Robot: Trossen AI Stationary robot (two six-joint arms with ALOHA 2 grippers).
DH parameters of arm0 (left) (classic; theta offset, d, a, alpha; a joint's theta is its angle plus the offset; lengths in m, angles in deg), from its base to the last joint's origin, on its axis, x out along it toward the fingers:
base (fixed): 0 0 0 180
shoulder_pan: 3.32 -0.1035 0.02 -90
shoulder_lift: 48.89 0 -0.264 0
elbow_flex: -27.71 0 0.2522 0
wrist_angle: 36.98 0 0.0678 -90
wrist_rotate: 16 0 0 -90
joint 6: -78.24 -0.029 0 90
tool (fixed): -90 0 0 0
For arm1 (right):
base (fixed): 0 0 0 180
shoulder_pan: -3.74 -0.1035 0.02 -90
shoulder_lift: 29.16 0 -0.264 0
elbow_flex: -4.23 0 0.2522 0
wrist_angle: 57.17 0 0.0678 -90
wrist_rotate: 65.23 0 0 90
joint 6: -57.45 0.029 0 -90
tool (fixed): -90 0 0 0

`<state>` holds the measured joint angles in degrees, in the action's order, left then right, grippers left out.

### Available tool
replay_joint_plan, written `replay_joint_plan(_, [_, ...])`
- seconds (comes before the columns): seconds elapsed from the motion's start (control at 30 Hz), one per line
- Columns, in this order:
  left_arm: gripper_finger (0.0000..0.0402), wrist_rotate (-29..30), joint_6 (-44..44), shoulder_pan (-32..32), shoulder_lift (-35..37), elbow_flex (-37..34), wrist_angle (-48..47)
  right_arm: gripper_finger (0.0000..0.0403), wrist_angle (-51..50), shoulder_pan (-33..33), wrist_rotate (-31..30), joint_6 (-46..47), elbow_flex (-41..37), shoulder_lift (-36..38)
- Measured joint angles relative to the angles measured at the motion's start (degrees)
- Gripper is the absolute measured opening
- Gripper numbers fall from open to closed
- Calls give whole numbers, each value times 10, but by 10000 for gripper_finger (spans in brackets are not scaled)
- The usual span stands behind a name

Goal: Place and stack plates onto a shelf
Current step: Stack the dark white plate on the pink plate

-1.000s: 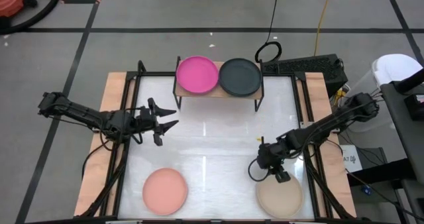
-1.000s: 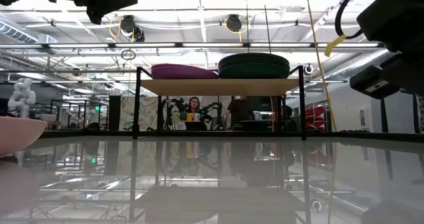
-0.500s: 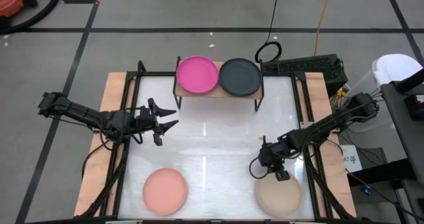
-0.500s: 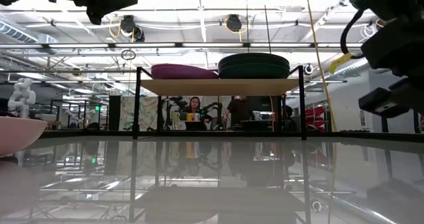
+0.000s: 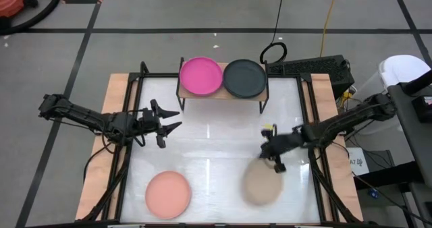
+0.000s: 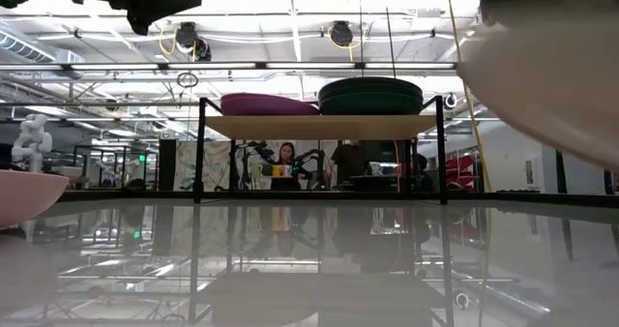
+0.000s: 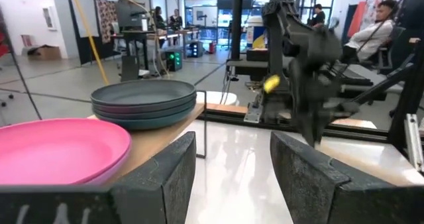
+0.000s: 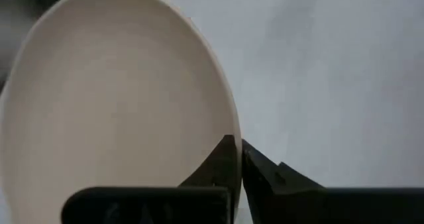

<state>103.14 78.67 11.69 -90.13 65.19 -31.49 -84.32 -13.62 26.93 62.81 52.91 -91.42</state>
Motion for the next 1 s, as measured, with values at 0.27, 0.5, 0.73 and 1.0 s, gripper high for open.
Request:
replay_joint_plan(0.27, [200,1,12,-13,0,0,-3,1,361,145,-57,-197,3,83])
replay_joint_plan(0.5, [200,1,5,-15,0,0,-2,1,513,315,68,-125,60,28])
replay_joint_plan(0.73, [200,1,1,-22,0,0,-2,0,343,420,137,-108,281,-127])
replay_joint_plan(1.0, [200,-2,1,-22,0,0,-3,0,247,493,146,-85,473,-302])
